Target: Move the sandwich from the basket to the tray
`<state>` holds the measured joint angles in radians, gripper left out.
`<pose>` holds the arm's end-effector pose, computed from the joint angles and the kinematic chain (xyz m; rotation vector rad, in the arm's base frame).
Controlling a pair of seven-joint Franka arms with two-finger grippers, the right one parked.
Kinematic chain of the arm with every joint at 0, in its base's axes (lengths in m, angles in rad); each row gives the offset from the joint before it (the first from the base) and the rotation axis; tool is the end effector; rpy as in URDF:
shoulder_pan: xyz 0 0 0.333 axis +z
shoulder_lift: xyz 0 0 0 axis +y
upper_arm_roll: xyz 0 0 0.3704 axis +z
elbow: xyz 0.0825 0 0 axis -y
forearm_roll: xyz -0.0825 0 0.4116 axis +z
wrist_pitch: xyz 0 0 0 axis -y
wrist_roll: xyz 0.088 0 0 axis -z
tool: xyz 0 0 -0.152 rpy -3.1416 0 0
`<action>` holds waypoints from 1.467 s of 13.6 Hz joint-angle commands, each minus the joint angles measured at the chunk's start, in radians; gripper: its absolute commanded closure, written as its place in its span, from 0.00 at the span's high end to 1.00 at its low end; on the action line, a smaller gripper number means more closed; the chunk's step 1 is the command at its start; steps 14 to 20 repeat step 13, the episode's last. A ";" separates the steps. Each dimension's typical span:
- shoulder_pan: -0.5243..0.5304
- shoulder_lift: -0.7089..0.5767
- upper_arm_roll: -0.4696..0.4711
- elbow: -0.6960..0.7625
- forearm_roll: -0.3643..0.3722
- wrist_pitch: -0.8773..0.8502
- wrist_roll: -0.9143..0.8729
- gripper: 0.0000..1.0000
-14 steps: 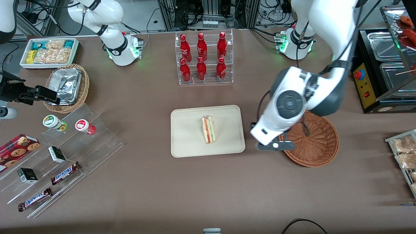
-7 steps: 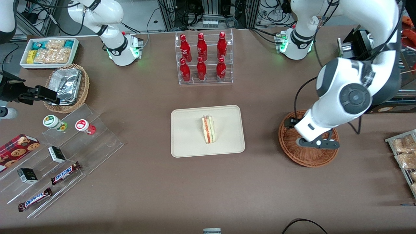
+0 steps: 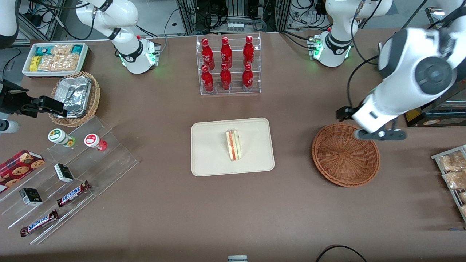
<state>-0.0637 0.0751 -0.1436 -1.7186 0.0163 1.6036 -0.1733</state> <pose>0.5757 -0.1163 0.5202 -3.0867 0.0566 0.2862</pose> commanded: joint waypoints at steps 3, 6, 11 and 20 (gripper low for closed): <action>0.081 -0.101 -0.007 -0.016 -0.012 -0.089 0.015 1.00; 0.088 -0.123 0.021 0.013 -0.009 -0.132 0.017 1.00; 0.087 -0.139 0.076 0.043 -0.010 -0.185 0.082 1.00; 0.087 -0.143 0.091 0.042 -0.010 -0.186 0.101 1.00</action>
